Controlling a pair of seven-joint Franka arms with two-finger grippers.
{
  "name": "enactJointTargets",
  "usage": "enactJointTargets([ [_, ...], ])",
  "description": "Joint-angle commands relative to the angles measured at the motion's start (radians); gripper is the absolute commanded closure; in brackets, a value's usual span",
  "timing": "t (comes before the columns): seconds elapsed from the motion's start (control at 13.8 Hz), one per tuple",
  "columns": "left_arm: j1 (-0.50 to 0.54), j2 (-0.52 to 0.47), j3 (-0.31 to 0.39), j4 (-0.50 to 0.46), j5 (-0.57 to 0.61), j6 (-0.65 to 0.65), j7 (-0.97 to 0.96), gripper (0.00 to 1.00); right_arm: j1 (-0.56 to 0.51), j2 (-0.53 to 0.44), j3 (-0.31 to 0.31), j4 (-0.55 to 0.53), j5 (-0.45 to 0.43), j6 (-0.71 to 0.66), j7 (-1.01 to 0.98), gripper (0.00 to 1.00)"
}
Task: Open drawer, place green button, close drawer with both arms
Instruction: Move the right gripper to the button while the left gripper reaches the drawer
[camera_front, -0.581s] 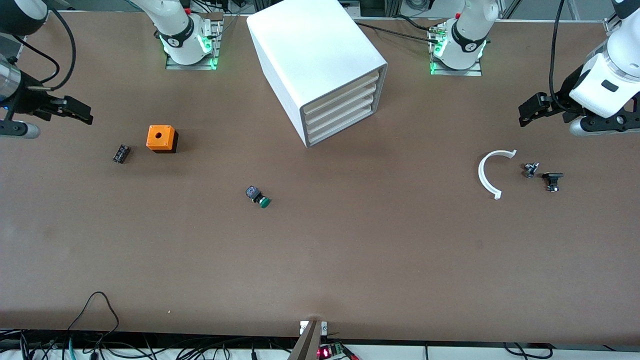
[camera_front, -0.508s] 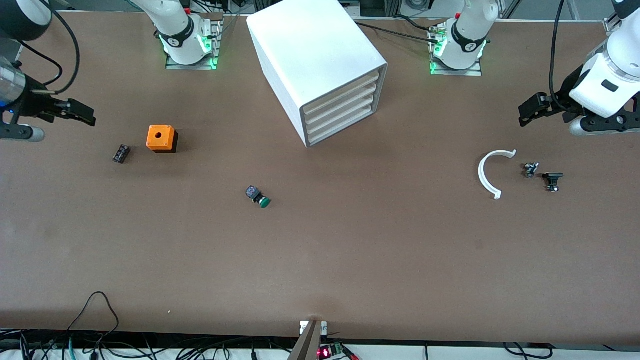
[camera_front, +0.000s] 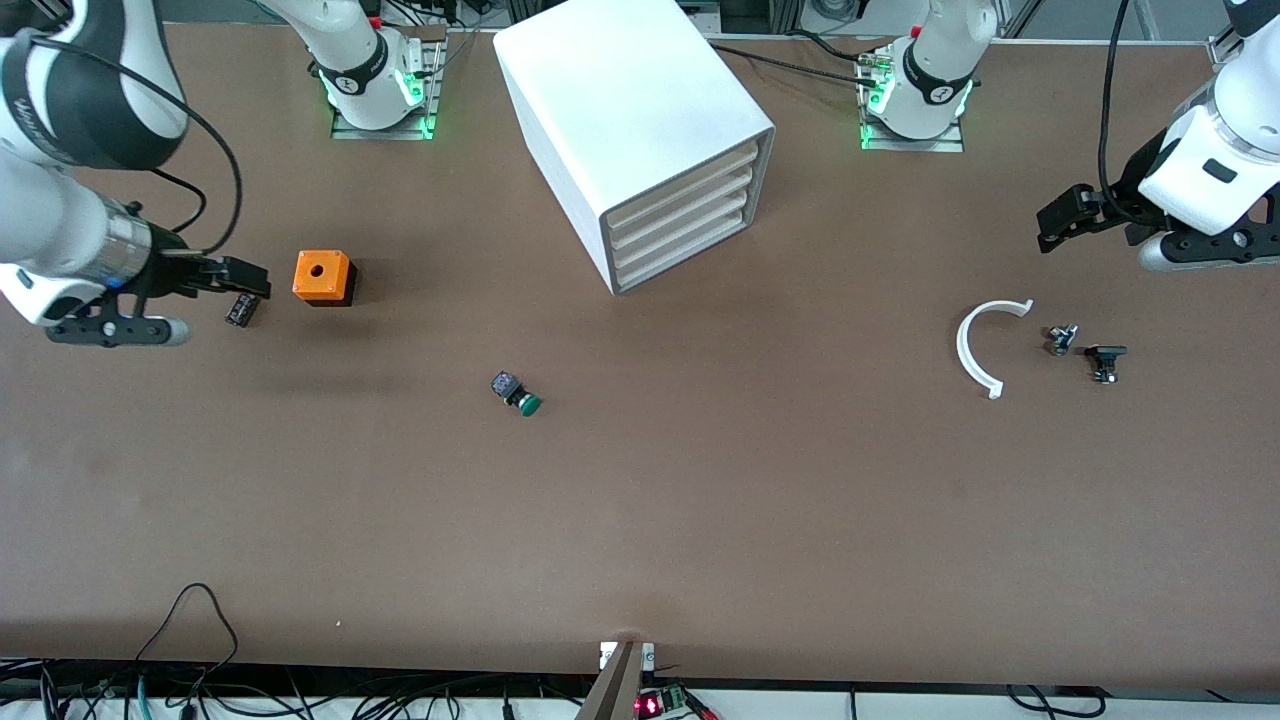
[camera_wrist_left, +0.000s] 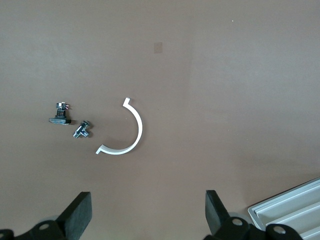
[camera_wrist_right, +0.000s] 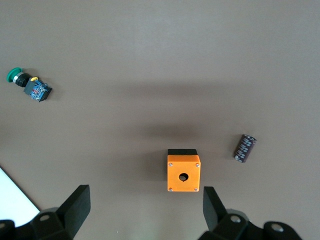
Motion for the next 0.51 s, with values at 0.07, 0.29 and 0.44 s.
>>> enactJointTargets([
  [0.07,0.007,0.005,0.000,0.026,-0.018,-0.023,0.023,0.00,0.002,0.019,-0.005,0.022,0.017,-0.011,0.003,0.00],
  [0.29,0.010,0.005,0.000,0.027,-0.018,-0.021,0.021,0.00,0.001,0.022,-0.006,0.023,0.017,-0.005,0.003,0.00],
  [0.44,0.009,0.019,0.000,0.035,-0.018,-0.021,0.020,0.00,0.005,0.026,-0.006,0.020,0.017,0.021,0.003,0.00],
])
